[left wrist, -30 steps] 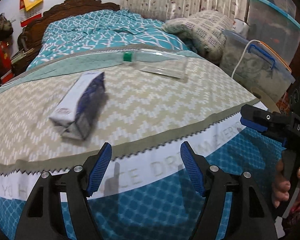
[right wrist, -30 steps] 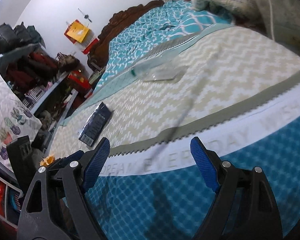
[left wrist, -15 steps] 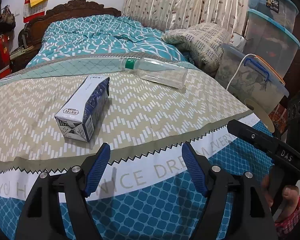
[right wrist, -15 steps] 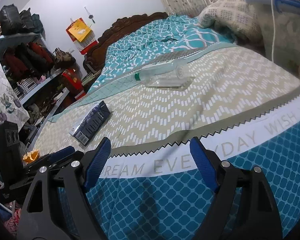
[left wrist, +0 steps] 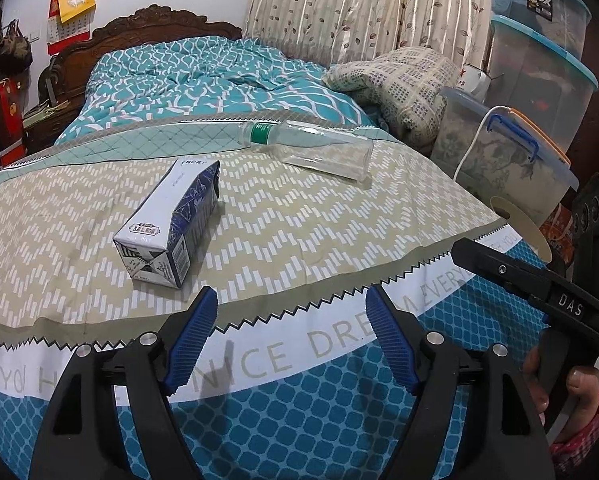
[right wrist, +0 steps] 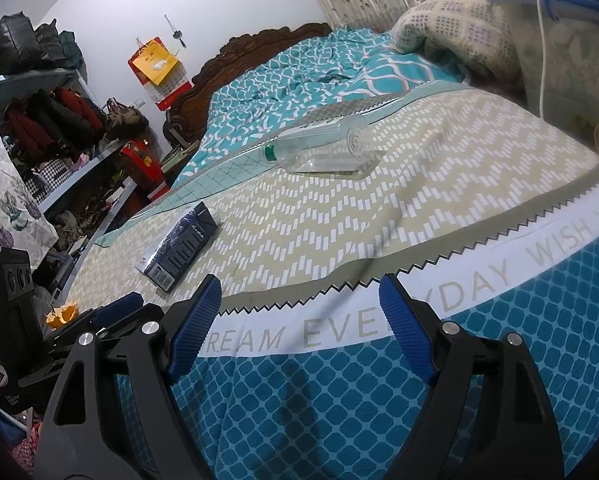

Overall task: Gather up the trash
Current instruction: 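Move both tools back toward the milk carton and bottle on the bed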

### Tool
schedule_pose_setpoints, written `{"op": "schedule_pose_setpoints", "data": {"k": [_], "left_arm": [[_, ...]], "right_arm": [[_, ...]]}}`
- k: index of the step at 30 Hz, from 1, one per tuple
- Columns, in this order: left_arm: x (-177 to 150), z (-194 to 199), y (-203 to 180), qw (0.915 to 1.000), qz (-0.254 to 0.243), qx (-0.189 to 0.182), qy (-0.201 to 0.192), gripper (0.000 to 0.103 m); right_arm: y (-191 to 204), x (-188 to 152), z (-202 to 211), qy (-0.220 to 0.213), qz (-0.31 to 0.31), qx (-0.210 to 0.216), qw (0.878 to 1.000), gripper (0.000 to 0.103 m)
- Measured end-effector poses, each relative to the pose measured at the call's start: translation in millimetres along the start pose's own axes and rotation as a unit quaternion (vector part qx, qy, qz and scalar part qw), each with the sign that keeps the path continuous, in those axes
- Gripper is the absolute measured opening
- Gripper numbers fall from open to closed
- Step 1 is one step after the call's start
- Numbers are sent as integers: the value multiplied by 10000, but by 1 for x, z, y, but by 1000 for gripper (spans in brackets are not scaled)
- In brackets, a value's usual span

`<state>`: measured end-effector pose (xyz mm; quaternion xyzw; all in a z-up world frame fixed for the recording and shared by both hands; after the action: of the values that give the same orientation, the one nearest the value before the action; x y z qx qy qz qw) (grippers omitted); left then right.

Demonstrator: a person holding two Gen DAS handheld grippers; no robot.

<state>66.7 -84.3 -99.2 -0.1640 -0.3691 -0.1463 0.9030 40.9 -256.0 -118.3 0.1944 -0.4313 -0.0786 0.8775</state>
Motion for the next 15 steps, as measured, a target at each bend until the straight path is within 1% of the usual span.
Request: {"op": "schedule_pose_setpoints", "data": {"k": [5, 14, 15], "left_arm": [[0, 0, 1, 10000, -14, 16, -21, 77], [-1, 0, 1, 10000, -27, 3, -11, 78], [-1, 0, 1, 10000, -19, -10, -3, 80]], "right_arm": [[0, 0, 0, 4, 2, 1, 10000, 82], [0, 0, 0, 1, -1, 1, 10000, 82], [0, 0, 0, 1, 0, 2, 10000, 82]]}}
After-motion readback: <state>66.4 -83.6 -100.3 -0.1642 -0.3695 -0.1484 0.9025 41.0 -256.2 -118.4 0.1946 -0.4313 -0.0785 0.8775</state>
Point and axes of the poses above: each gripper's, at about its wrist camera, not at the fingertips, and z roughly against the way its jaws point, y to its left, x to its top, the point moved 8 cm from there along -z, roughly the way its jaws point, and after that the axes turned 5 degrees about z, right-handed, at the moved point
